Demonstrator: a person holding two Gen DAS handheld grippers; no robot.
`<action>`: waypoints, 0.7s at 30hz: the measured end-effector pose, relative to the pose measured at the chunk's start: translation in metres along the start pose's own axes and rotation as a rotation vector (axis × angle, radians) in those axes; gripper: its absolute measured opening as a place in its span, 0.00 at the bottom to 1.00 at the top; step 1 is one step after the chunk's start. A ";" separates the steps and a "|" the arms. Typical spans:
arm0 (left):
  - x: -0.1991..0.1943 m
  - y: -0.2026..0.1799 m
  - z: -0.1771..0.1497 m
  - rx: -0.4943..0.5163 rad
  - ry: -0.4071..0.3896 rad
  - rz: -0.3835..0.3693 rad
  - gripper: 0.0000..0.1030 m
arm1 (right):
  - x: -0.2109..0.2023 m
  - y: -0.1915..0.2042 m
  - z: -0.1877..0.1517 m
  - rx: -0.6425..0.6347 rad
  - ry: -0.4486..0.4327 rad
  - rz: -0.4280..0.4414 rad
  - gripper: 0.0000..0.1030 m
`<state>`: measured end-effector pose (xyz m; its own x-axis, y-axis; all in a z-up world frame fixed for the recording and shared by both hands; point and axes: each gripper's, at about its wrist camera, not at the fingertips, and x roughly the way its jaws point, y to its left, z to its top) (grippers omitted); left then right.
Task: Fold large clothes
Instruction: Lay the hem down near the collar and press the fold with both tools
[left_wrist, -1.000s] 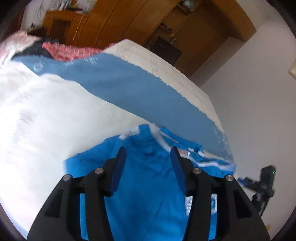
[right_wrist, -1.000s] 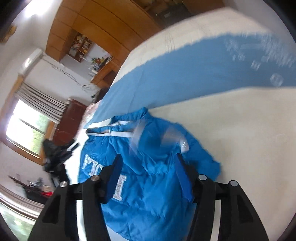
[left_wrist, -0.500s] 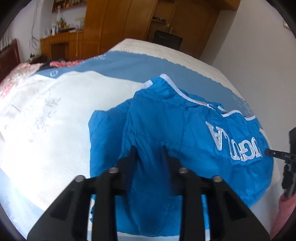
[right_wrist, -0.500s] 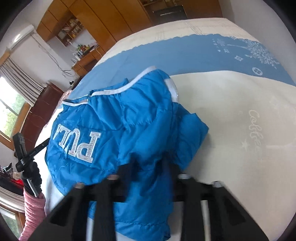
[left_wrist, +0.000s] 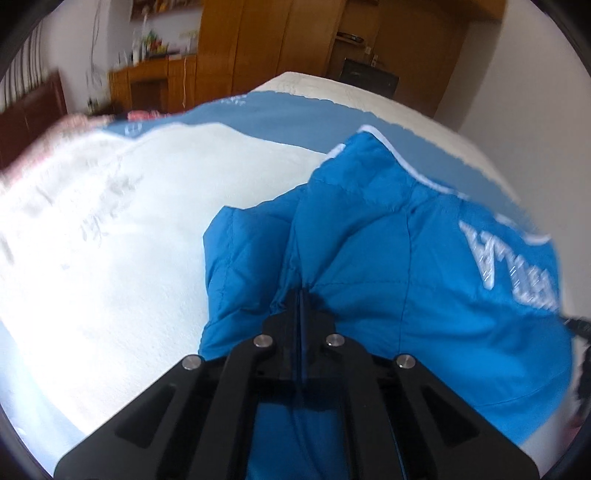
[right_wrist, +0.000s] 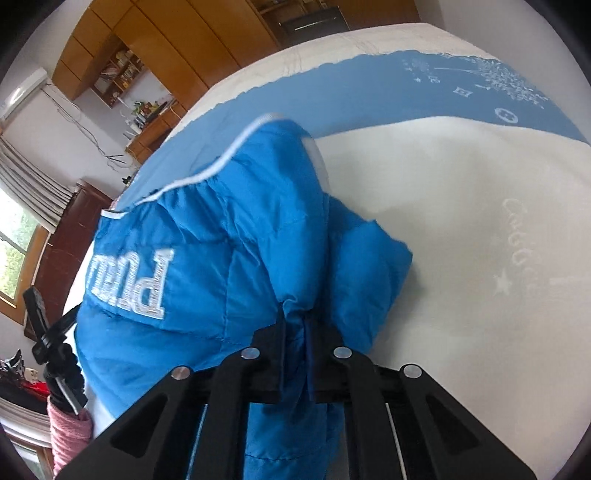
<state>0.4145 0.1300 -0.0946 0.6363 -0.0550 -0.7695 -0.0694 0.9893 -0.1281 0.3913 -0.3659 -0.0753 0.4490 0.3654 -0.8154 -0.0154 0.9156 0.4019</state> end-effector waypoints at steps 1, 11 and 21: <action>0.000 -0.004 0.000 0.013 0.000 0.023 0.01 | -0.001 0.003 -0.001 -0.006 -0.009 -0.018 0.08; -0.080 -0.020 0.013 -0.012 -0.121 0.026 0.02 | -0.076 0.048 -0.031 -0.095 -0.210 -0.110 0.17; -0.054 -0.113 -0.028 0.181 -0.048 -0.083 0.04 | -0.034 0.109 -0.071 -0.226 -0.215 -0.177 0.17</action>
<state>0.3667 0.0176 -0.0562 0.6703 -0.1353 -0.7297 0.1215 0.9900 -0.0720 0.3109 -0.2664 -0.0337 0.6401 0.1762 -0.7478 -0.1070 0.9843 0.1404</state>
